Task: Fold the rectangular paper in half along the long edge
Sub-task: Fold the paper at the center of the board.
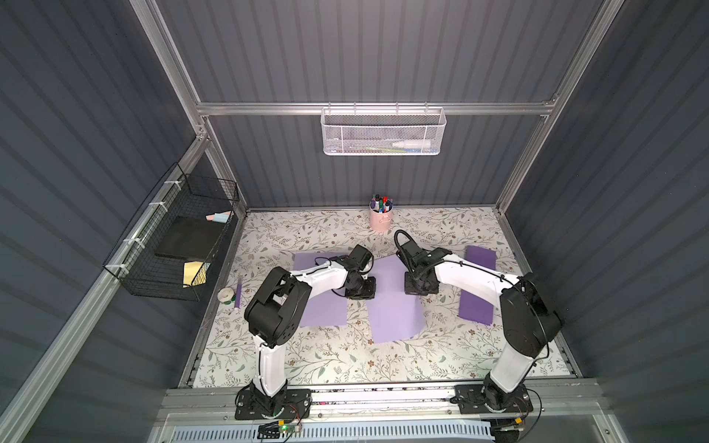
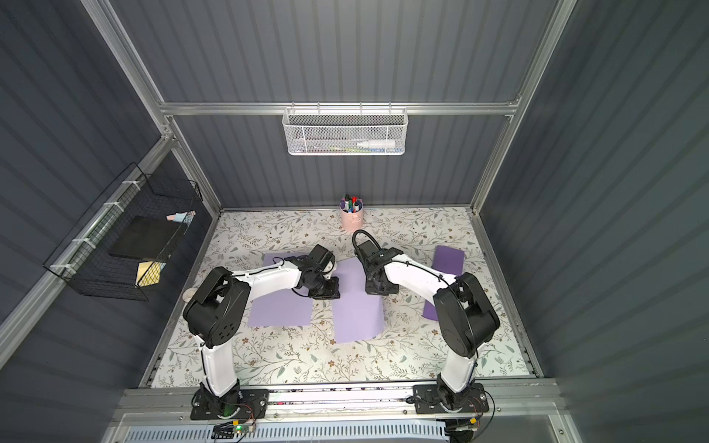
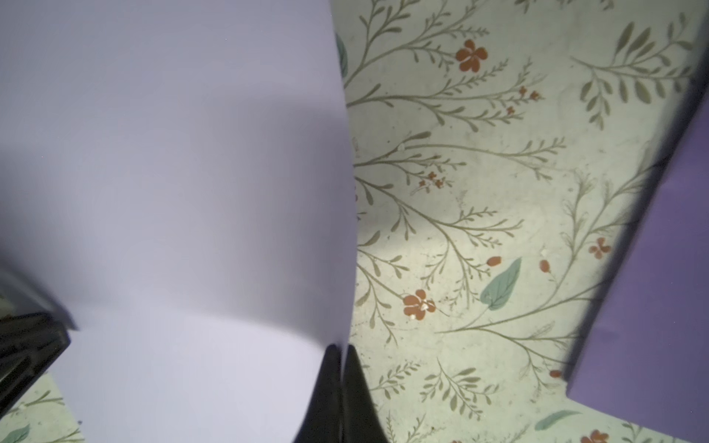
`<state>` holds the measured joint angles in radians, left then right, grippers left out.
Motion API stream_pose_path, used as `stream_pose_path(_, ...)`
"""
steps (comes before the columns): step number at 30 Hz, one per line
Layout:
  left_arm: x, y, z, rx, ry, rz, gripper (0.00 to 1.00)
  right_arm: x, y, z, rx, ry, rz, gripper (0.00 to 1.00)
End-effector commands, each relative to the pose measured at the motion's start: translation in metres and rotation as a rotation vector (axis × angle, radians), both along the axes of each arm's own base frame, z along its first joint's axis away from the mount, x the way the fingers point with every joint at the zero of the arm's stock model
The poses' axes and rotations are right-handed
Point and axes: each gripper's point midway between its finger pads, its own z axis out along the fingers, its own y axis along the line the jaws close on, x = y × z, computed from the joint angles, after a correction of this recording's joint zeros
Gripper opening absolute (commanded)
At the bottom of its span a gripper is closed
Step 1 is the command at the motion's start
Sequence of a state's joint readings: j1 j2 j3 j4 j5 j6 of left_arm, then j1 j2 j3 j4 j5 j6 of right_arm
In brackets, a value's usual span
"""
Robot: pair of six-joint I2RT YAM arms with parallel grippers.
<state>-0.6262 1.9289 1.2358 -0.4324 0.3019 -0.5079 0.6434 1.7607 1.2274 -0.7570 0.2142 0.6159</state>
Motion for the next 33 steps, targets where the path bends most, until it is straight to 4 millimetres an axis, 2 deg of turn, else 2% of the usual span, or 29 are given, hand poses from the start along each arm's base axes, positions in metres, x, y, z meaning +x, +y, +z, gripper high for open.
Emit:
stream_pose_path(1,-0.005,0.01,0.01,0.026,0.003,0.014,0.2,-0.004,-0.02,-0.002,-0.05,0.001,-0.071,0.0)
stream_pose_path(5,-0.003,0.008,0.016,0.008,-0.011,0.019,0.19,-0.006,-0.026,-0.003,-0.041,0.004,-0.099,0.0)
stream_pose_path(20,0.003,-0.023,0.017,-0.095,-0.001,0.01,0.14,-0.007,-0.027,-0.003,-0.003,-0.011,-0.137,0.0)
stream_pose_path(27,-0.002,-0.027,0.002,-0.092,0.03,0.003,0.04,-0.006,-0.027,-0.002,0.001,-0.018,-0.142,0.0)
stream_pose_path(33,-0.011,-0.018,-0.018,-0.04,0.068,0.007,0.01,-0.006,-0.027,0.0,0.007,-0.021,-0.137,0.0)
